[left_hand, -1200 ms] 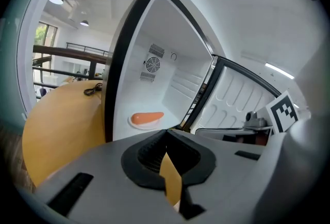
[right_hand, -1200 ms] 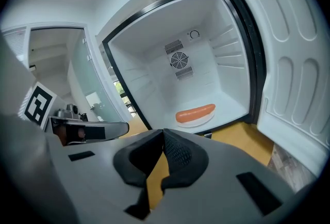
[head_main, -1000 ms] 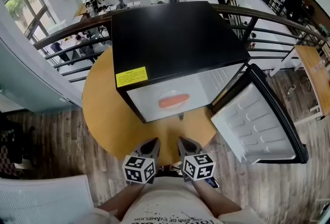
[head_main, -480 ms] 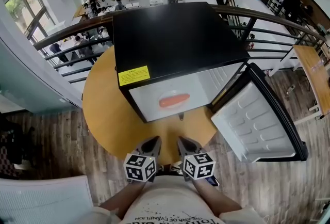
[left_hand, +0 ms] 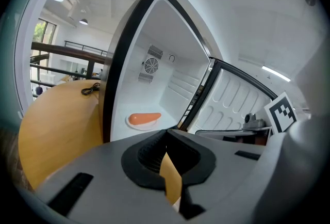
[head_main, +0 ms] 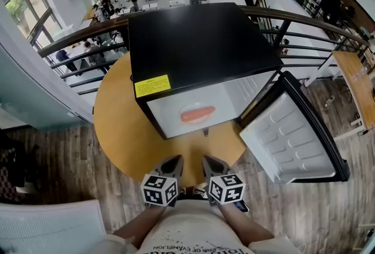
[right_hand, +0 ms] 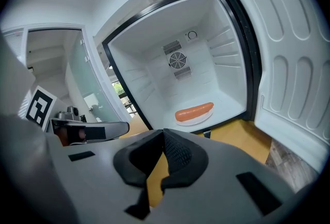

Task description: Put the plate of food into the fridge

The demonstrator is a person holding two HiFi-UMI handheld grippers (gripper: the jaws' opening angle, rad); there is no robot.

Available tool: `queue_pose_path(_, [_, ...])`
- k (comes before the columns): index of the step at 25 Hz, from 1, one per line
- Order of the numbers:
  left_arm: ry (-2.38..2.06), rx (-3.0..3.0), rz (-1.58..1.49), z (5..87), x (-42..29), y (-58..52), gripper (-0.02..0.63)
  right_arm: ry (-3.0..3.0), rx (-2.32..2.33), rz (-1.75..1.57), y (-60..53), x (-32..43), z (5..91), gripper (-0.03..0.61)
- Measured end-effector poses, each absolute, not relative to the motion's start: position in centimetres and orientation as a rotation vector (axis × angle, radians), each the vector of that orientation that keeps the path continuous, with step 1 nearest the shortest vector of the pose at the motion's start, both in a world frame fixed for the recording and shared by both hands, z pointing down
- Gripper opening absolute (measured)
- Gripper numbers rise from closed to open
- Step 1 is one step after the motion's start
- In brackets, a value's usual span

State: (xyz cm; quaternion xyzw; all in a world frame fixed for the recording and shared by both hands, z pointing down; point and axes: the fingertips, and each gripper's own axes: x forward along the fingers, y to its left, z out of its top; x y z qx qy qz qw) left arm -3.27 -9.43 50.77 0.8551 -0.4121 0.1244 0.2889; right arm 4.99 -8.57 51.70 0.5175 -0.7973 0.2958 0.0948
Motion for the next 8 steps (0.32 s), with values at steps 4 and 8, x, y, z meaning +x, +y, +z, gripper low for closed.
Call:
queue_pose_path(4, [-1.089, 2.283, 0.336, 50.89, -3.04, -9.48, 0.025, -2.357, 1.541, 0.883, -8.58, 5.17, 51.81, 0.026])
queue_pose_path(8, [-1.081, 2.275, 0.337, 51.11, -2.9, -9.64, 0.025, -2.356, 1.538, 0.886, -8.77, 5.24, 51.89, 0.026])
